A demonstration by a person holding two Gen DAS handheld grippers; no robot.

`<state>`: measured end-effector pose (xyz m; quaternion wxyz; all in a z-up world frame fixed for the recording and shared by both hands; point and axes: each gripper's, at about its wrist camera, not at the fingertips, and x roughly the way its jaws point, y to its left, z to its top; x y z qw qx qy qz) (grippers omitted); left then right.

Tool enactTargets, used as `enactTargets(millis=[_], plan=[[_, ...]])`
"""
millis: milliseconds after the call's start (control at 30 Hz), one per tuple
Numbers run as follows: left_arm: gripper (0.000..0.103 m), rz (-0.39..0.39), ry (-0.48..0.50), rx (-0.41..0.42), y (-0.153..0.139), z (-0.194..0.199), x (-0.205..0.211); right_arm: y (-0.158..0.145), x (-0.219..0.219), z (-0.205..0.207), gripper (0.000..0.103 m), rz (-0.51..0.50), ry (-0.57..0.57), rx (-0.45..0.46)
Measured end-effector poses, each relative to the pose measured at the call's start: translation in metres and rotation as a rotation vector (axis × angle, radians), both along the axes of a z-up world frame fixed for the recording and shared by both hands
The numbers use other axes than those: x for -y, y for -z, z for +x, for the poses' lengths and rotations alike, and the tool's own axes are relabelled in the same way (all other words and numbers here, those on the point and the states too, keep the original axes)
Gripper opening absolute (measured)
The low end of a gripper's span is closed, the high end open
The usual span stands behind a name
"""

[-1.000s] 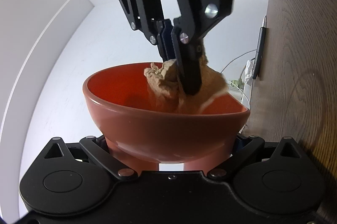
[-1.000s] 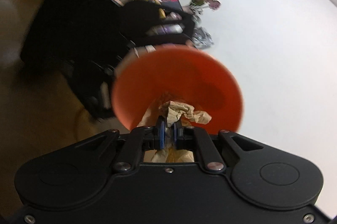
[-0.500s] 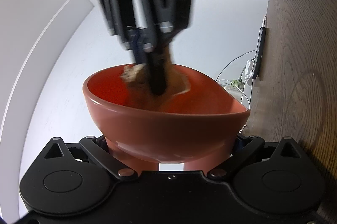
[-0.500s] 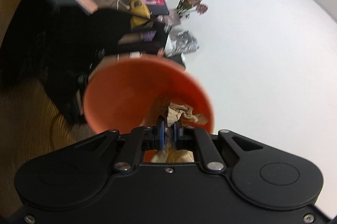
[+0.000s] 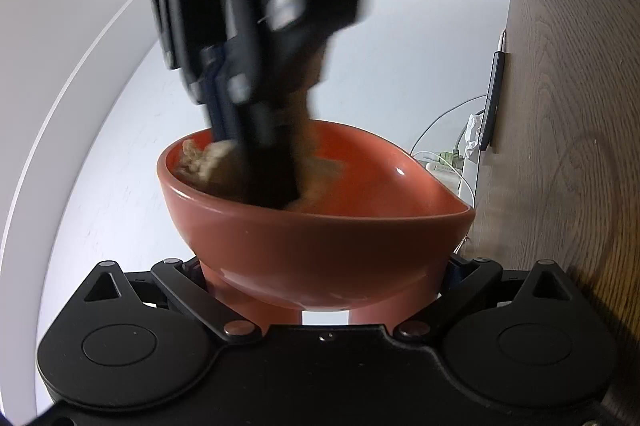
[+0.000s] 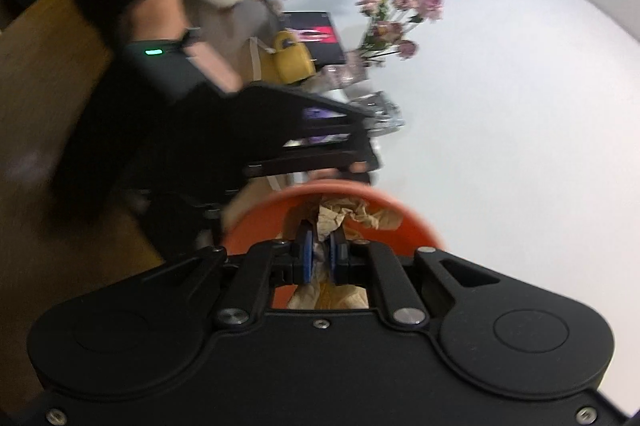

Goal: Clean bowl
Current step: 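Rub the beige cloth around the bowl's inner wall with the right tool while the left tool holds the bowl, then scrub the bowl interior near the rim with the right tool's cloth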

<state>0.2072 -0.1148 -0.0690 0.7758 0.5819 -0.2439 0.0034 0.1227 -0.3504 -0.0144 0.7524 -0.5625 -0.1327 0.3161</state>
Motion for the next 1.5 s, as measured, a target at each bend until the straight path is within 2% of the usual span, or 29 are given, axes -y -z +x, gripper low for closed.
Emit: enactTargets(millis=[300,500,667,767,833,967,1067,1367,1500], plan=[[0.098,0.000,0.000,0.000,0.000,0.000,0.001,0.006,0.015,0.025,0.009,-0.032,0.105,-0.007],[0.098,0.000,0.000,0.000,0.000,0.000,0.001,0.022,0.007,0.002,0.009,-0.078,0.015,-0.088],[0.098,0.000,0.000,0.000,0.000,0.001,0.001,0.007,-0.005,-0.016,0.009,-0.012,-0.050,-0.044],[0.098,0.000,0.000,0.000,0.000,0.001,0.002,-0.006,-0.007,-0.008,0.009,0.035,-0.024,0.004],[0.098,0.000,0.000,0.000,0.000,0.001,0.002,-0.007,-0.007,0.001,0.009,0.030,0.008,0.022],[0.098,0.000,0.000,0.000,0.000,0.001,0.002,-0.001,-0.003,0.022,0.009,-0.024,0.091,0.008],[0.098,0.000,0.000,0.000,0.003,-0.001,-0.001,0.011,-0.002,0.020,0.009,-0.057,0.095,-0.049],[0.098,0.000,0.000,0.000,0.003,0.000,0.000,-0.004,-0.023,-0.013,0.009,0.044,-0.037,-0.022],[0.098,0.000,0.000,0.000,0.003,0.000,0.000,-0.001,-0.022,0.002,0.009,0.049,0.024,-0.020]])
